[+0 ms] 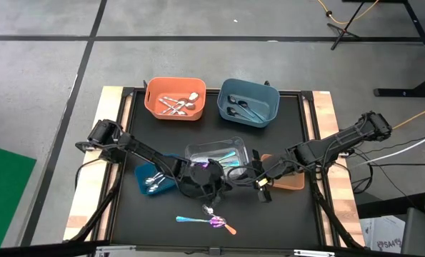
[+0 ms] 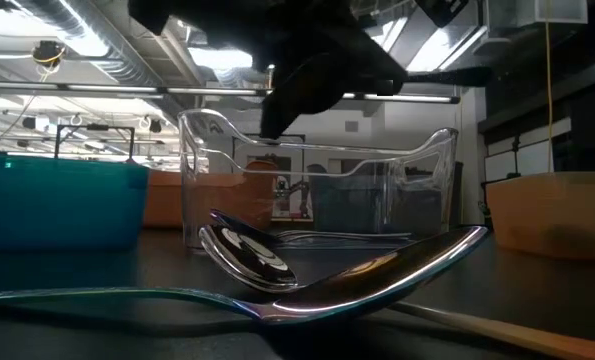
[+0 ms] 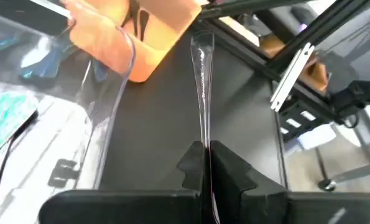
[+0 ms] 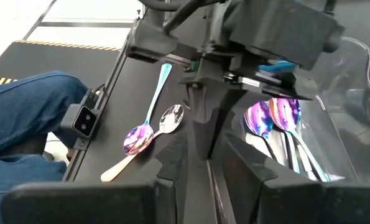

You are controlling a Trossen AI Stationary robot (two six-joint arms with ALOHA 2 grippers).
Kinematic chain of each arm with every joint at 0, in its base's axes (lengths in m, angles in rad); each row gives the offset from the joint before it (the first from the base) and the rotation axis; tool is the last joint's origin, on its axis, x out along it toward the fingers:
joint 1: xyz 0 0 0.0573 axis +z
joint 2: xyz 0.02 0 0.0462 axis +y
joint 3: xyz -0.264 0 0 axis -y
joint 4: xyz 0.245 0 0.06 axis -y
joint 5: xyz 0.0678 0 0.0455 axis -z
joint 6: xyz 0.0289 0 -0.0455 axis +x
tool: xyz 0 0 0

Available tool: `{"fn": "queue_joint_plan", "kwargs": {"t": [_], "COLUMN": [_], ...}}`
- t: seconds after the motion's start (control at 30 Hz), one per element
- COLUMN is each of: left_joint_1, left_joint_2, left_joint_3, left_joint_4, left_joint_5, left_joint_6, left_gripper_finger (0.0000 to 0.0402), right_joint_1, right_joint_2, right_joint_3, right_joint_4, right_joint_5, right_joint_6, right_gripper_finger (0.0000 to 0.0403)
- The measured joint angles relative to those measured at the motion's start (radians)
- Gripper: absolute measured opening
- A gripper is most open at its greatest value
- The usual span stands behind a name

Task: Sort silverware by color (type)
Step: Put the black spoon into the light orange bin

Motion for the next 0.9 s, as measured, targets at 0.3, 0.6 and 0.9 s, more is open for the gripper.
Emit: {"fn": "queue_joint_plan", "kwargs": {"t": [0.3, 0.6, 0.9], "left_joint_1": [0.037, 0.047, 0.047], "left_joint_2": [0.0, 0.0, 0.0], "left_joint_3": [0.0, 0.0, 0.0], "left_joint_4": [0.058, 0.062, 0.061], "left_joint_5": [0.047, 0.062, 0.062], "left_joint_6": [-0.003, -0.003, -0.003], "left_gripper_finger": [0.001, 0.001, 0.001], "right_joint_1": [0.001, 0.001, 0.001], "right_joint_2": [0.005, 0.087, 0.129], "right_joint_3": [0.0, 0.0, 0.0], "right_joint_4": [0.002, 0.0, -0.009], "right_joint_5": [-0.017, -0.026, 0.003], "right_joint_6": [-0.084, -0.225, -0.288], "right_gripper_finger": [0.0088, 0.0088, 0.0088]}}
